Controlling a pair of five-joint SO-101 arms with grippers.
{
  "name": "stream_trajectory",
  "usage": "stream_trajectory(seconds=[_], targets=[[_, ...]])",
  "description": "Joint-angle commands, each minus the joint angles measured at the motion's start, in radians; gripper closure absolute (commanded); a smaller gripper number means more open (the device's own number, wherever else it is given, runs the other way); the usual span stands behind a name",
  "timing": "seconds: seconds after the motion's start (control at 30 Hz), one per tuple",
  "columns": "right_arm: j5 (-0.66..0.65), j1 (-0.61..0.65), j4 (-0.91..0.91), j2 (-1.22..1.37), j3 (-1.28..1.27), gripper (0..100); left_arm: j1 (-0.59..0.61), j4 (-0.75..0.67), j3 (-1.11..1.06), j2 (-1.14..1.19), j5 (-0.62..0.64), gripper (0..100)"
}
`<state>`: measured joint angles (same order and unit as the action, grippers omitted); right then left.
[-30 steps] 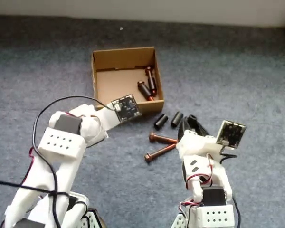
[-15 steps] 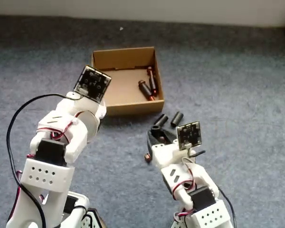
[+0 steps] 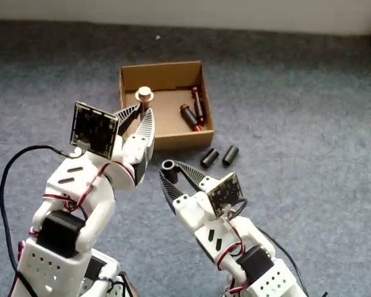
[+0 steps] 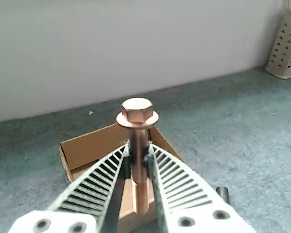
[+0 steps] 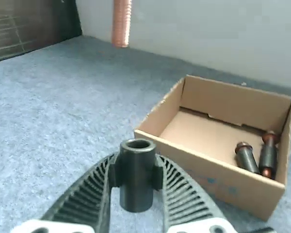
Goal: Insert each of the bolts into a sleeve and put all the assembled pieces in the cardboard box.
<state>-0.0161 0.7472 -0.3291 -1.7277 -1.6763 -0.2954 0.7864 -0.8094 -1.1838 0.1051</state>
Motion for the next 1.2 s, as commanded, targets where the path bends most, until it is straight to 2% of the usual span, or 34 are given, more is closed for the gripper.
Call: stream_trajectory(seconds=[0.0,0.27,0.43,0.73,1.17], targets=[[-0.025,0.024,0.101,-0.013,-0.058,99.5,-0.085,-0.029,-0.058,-0.097,0.009,99],[-0.02,0.024,0.176,-0.013,-0.11,99.5,-0.122,-0.117,-0.236,-0.297,0.009,99],[-0.02,0.024,0.176,-0.013,-0.11,99.5,-0.124,-0.129,-0.251,-0.351,0.011,99],[-0.018,0.024,0.176,-0.013,-0.11,99.5,-0.234,-0.126,-0.257,-0.349,0.011,99],[-0.018,0.019,0.176,-0.013,-0.108,99.5,-0.199,-0.124,-0.317,-0.352,0.008,99]])
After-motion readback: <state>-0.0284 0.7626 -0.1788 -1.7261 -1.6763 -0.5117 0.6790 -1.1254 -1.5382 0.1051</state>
